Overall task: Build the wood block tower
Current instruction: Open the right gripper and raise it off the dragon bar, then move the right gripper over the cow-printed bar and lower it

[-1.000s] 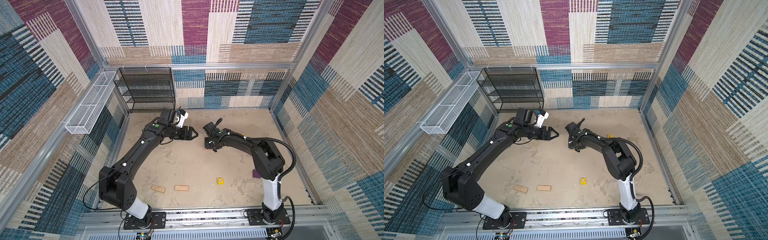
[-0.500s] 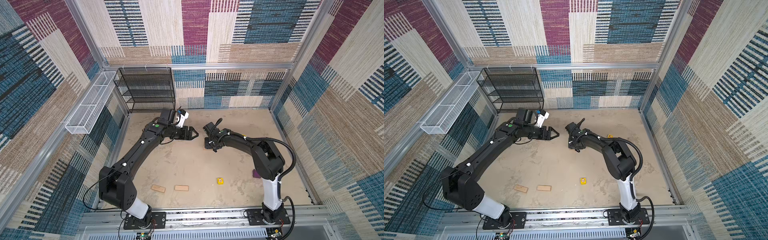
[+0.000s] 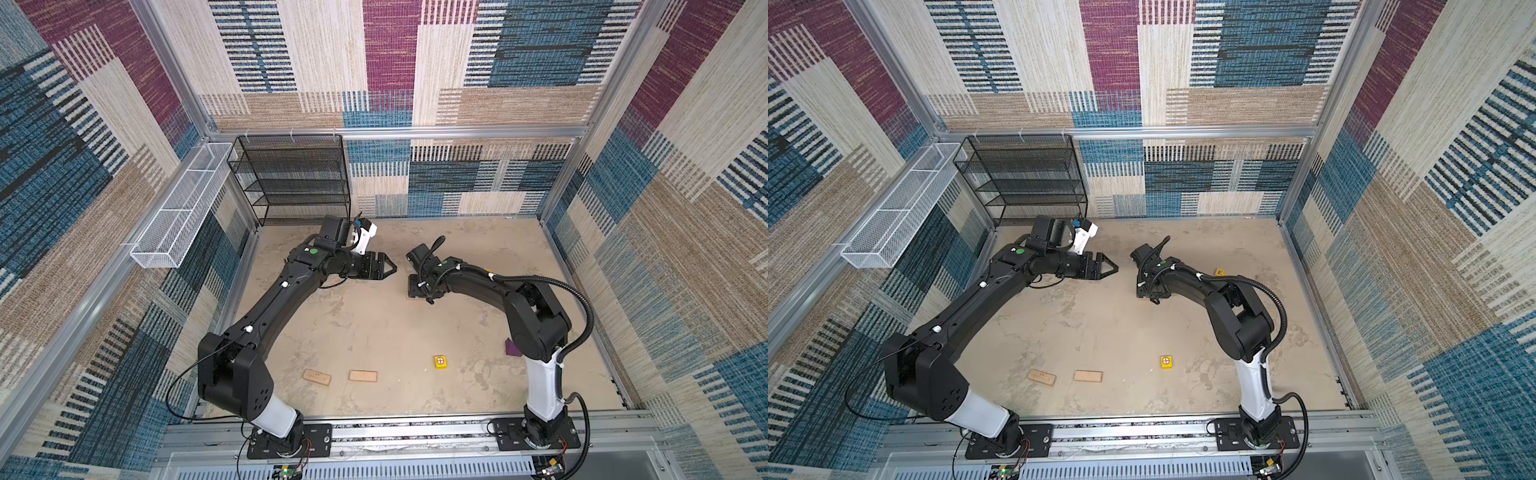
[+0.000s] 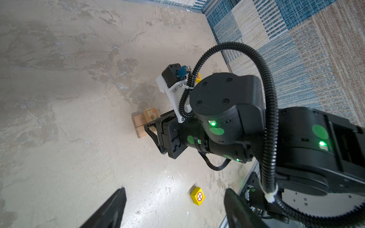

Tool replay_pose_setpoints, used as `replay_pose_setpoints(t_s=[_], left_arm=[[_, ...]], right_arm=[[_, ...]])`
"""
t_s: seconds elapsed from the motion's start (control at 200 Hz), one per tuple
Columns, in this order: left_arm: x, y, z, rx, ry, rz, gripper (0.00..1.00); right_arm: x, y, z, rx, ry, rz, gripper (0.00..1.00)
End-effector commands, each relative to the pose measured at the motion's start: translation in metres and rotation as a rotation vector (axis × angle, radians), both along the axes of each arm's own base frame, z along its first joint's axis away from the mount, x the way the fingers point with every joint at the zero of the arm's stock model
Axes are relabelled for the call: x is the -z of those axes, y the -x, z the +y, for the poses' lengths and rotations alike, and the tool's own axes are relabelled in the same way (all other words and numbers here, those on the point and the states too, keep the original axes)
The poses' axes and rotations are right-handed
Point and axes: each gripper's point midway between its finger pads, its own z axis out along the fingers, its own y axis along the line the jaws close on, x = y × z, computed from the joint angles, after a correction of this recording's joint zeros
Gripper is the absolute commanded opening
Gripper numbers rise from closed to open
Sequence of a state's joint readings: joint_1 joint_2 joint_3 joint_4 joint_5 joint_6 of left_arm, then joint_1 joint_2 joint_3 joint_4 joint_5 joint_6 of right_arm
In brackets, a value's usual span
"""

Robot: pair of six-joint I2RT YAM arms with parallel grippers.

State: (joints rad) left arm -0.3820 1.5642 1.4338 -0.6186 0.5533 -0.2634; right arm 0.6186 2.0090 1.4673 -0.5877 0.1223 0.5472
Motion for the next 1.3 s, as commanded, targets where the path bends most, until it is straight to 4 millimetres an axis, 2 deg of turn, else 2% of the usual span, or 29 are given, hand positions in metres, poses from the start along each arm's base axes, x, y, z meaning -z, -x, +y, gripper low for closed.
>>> replay_pose_setpoints(t_s=[0.0, 0.105, 0.431, 0.636, 0.791, 1.292], left_arm=[[-0.005, -0.002, 0.000, -0.009, 0.016, -0.010, 0.82], [-0.006, -0.002, 0.001, -0.012, 0.014, -0.014, 0.82], [-0.003, -0.003, 0.003, -0.023, 0.003, -0.016, 0.82], [0.002, -0.003, 0.001, -0.020, 0.006, 0.006, 0.82], [0.003, -0.003, 0.000, -0.017, 0.008, 0.011, 0.82], [0.002, -0.003, 0.001, -0.017, 0.006, 0.006, 0.82]], right_arm=[[-0.008, 0.000, 0.004, -0.003, -0.032, -0.011, 0.81], [-0.012, 0.003, 0.004, -0.005, -0.039, -0.014, 0.87], [-0.039, -0.001, -0.002, 0.026, -0.073, -0.107, 0.88], [-0.058, -0.005, -0.007, 0.062, -0.104, -0.180, 0.83], [-0.069, -0.009, -0.009, 0.073, -0.109, -0.223, 0.74], [-0.073, -0.010, -0.009, 0.073, -0.118, -0.244, 0.61]])
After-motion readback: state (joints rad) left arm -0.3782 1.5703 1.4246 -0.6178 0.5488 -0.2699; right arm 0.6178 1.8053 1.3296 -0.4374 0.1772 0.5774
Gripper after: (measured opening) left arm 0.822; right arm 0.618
